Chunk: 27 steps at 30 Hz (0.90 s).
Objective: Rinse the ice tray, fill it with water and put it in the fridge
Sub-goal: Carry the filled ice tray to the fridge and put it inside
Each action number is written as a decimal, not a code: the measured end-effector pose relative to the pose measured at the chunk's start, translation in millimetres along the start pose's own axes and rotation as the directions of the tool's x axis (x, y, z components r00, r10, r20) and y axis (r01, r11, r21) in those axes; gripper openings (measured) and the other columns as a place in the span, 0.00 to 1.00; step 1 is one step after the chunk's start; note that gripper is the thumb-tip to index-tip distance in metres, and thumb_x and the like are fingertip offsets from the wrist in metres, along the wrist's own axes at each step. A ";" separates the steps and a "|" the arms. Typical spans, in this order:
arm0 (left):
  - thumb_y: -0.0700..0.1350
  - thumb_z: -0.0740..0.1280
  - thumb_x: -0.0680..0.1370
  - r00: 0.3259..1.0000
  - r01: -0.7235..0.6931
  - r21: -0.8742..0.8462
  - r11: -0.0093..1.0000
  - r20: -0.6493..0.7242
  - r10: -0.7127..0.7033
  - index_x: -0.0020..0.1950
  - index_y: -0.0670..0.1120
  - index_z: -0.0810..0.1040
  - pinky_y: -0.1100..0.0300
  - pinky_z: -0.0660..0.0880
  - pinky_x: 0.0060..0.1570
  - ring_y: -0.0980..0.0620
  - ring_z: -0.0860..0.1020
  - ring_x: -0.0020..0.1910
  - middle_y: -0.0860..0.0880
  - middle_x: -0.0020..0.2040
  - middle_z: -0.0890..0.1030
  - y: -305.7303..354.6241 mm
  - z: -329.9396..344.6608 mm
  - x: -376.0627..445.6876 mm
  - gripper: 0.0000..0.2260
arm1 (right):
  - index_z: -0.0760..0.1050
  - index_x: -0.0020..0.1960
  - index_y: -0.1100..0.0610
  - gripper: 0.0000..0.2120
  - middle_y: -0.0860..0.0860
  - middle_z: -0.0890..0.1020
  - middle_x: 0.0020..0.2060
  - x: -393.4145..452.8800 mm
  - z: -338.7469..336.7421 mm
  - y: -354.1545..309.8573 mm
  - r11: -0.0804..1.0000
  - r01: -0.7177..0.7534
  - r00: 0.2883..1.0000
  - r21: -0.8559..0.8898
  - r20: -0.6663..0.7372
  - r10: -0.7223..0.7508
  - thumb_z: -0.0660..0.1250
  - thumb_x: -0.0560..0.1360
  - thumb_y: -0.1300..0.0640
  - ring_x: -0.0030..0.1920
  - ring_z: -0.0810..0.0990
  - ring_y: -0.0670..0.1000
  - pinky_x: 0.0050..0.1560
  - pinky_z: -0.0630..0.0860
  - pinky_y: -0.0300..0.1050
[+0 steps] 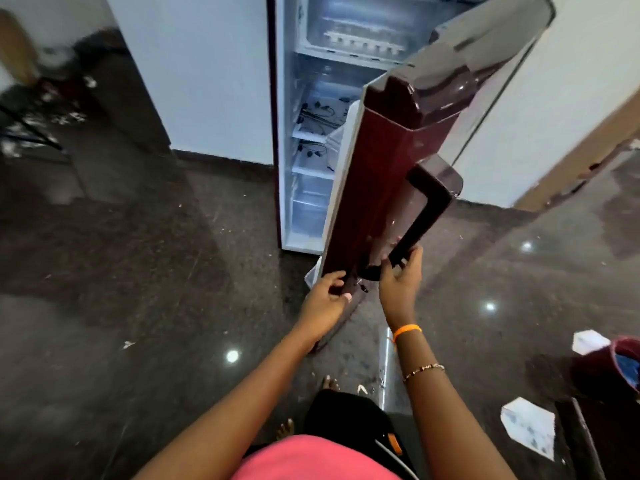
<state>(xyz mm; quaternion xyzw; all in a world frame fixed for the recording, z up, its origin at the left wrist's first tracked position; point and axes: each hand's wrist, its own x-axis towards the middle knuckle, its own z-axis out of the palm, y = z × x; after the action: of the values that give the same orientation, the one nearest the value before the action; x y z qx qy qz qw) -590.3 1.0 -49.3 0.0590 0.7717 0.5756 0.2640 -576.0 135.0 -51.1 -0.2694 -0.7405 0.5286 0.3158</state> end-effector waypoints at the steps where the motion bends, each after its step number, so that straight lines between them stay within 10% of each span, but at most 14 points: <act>1: 0.37 0.65 0.77 1.000 -0.010 -0.030 1.000 -0.021 0.009 0.68 0.46 0.70 0.65 0.71 0.49 0.53 0.76 0.46 0.48 0.61 0.74 0.6 -8.6 5.2 0.20 | 0.65 0.51 0.59 0.10 0.48 0.75 0.44 3.2 11.4 -5.0 1.000 -0.002 0.998 0.015 0.064 0.001 0.63 0.73 0.68 0.43 0.75 0.42 0.49 0.76 0.46; 11: 0.37 0.61 0.79 0.984 -0.038 -0.077 0.996 -0.178 0.024 0.73 0.47 0.65 0.61 0.64 0.63 0.48 0.66 0.70 0.45 0.71 0.67 19.1 -101.1 89.1 0.22 | 0.62 0.59 0.63 0.18 0.50 0.76 0.50 47.7 131.2 -33.4 0.991 0.113 0.924 -0.066 0.375 -0.081 0.67 0.74 0.61 0.50 0.76 0.50 0.49 0.71 0.38; 16: 0.38 0.61 0.79 0.976 -0.029 -0.093 0.995 -0.216 0.008 0.73 0.48 0.65 0.58 0.65 0.66 0.49 0.67 0.69 0.43 0.70 0.68 29.3 -140.3 148.7 0.22 | 0.59 0.62 0.63 0.22 0.54 0.77 0.51 85.8 193.7 -34.7 0.986 0.146 0.886 -0.076 0.453 -0.096 0.66 0.75 0.58 0.52 0.78 0.56 0.52 0.75 0.51; 27: 0.36 0.59 0.80 0.955 0.013 -0.138 0.990 -0.292 -0.053 0.68 0.44 0.69 0.65 0.68 0.56 0.54 0.72 0.59 0.47 0.65 0.73 50.4 -195.7 259.0 0.16 | 0.52 0.70 0.63 0.28 0.68 0.77 0.55 177.0 306.2 -46.0 0.969 0.139 0.860 -0.205 0.510 -0.016 0.62 0.78 0.55 0.54 0.77 0.64 0.44 0.70 0.46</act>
<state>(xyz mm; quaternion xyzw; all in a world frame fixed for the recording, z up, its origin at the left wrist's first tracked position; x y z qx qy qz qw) -915.2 -47.9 -52.1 -0.0585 0.7627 0.6242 0.1588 -925.5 63.5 -49.0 -0.1270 -0.8646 0.4761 0.0982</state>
